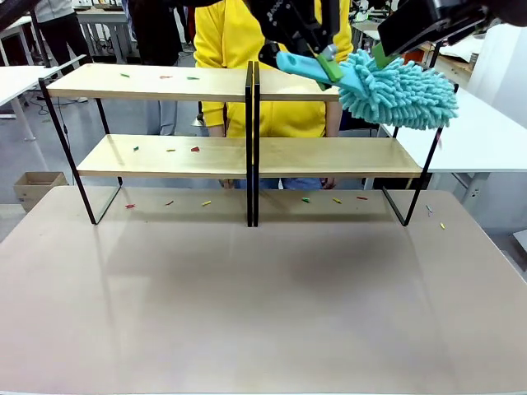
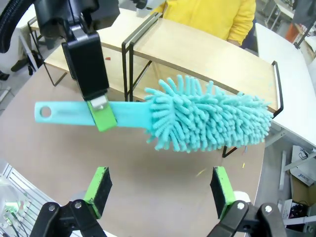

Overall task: Clean the shelves.
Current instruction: Clean a randomly selected level of the Shelf with the Duster.

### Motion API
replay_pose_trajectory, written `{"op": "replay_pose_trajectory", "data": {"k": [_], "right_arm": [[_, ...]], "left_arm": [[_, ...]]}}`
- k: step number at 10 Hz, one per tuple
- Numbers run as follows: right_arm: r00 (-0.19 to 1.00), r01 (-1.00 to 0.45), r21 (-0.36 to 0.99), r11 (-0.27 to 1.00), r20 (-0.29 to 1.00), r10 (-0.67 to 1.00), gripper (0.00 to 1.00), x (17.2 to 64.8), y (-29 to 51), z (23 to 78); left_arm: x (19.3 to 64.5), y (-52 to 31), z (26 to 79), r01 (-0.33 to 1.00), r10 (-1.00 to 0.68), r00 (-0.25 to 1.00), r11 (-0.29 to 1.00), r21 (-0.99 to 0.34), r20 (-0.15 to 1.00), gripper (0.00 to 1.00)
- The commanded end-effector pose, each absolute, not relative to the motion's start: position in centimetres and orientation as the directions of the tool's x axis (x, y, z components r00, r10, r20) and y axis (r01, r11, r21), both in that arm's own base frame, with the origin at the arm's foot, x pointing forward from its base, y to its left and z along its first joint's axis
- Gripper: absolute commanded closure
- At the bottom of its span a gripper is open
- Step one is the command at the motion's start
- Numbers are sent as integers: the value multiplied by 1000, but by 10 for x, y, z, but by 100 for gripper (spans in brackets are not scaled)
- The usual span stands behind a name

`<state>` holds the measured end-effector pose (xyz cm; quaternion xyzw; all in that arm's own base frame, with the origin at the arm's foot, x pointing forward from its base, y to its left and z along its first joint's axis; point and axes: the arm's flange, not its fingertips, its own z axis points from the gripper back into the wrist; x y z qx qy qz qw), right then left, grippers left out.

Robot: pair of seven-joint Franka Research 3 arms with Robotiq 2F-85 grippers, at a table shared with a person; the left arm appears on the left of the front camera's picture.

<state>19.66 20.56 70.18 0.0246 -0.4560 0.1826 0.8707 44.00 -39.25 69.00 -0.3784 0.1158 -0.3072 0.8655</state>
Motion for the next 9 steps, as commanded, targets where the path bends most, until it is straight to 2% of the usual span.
{"op": "replay_pose_trajectory", "data": {"k": [1,4,7,9], "right_arm": [[520,-342,-117,932,803,292,0,197,204,702],[520,-342,-117,932,803,292,0,197,204,702],[520,-342,-117,932,803,292,0,197,204,702],[520,-342,-117,932,803,292,0,197,204,702]], "left_arm": [[447,-379,701,455,-633,772,489,-744,57,88],[453,-347,710,442,-630,769,403,-801,108,88],[447,-274,730,437,-615,781,418,-797,106,88],[419,-202,747,467,-588,797,458,-756,136,88]]}}
